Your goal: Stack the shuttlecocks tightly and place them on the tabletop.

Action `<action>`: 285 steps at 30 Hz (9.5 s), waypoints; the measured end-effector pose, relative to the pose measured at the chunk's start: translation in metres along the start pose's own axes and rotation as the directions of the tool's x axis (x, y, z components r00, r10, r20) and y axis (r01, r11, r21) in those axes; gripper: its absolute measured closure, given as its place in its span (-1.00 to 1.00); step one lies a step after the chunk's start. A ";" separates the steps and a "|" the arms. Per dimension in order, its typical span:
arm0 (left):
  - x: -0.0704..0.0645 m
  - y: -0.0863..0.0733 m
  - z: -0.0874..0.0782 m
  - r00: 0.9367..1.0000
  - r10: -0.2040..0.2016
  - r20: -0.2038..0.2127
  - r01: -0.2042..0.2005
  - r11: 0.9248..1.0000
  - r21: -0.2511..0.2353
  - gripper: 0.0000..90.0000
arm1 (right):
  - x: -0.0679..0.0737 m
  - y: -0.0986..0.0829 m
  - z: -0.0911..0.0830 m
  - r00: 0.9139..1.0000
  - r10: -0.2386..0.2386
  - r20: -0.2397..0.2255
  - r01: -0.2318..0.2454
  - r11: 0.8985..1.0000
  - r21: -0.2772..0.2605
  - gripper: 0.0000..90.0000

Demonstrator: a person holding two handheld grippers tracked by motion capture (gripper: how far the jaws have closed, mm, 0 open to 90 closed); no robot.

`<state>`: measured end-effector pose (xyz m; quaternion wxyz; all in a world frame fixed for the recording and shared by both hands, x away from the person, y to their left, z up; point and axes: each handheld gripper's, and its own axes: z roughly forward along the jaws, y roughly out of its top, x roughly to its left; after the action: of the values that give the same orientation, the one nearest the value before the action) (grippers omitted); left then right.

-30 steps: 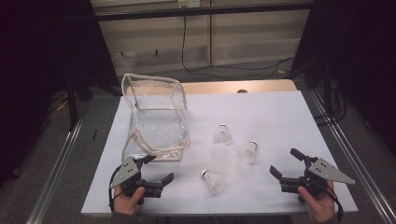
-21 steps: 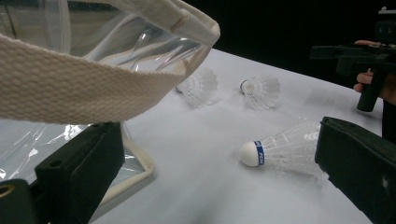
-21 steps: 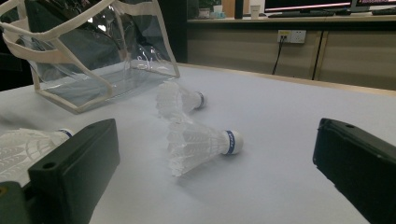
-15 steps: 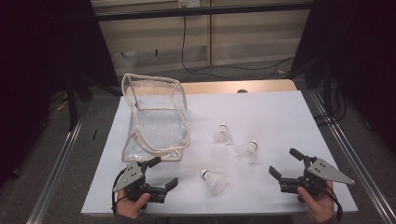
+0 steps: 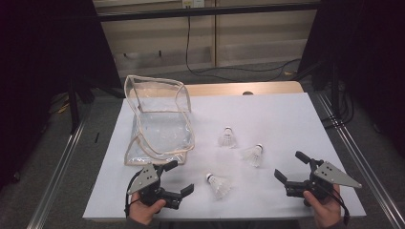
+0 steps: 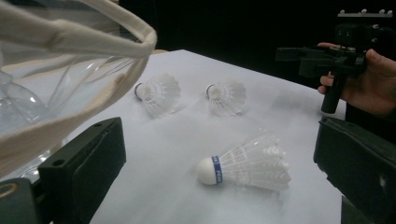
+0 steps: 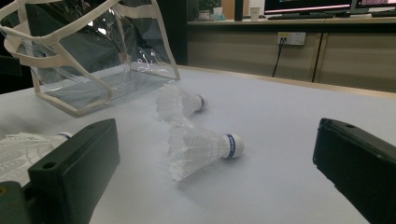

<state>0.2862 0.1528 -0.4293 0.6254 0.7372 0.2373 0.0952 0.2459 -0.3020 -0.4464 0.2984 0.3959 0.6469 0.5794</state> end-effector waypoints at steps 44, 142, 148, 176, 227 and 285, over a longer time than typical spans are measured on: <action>-0.039 0.035 0.092 0.997 -0.078 0.020 0.075 0.992 0.105 -0.90 | 0.000 0.001 -0.004 1.000 0.002 0.009 -0.002 1.000 -0.005 -1.00; 0.028 0.054 0.215 0.933 0.068 -0.353 0.095 0.900 0.425 1.00 | -0.002 0.000 -0.006 1.000 0.015 -0.019 -0.015 1.000 -0.013 -0.99; 0.027 0.060 0.217 0.939 0.022 -0.344 0.128 0.903 0.409 1.00 | -0.003 0.000 -0.006 1.000 0.019 -0.017 -0.019 1.000 -0.017 -0.99; 0.030 0.064 0.239 0.936 0.010 -0.352 0.135 0.913 0.384 1.00 | -0.003 0.000 -0.007 0.999 0.022 -0.023 -0.023 1.000 -0.020 -0.99; -0.017 0.058 0.184 0.994 -0.089 -0.067 0.108 0.917 0.384 -0.66 | -0.001 0.001 -0.006 1.000 0.015 -0.026 -0.015 1.000 -0.018 -0.99; -0.028 0.028 0.108 0.997 -0.060 0.044 0.032 0.880 0.473 -0.47 | 0.002 0.000 -0.004 1.000 0.011 -0.029 -0.011 1.000 -0.012 -0.99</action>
<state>0.3153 0.0414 -0.4193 0.4358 0.8638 0.2527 -0.0012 0.2420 -0.3026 -0.4455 0.2882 0.3890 0.6455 0.5907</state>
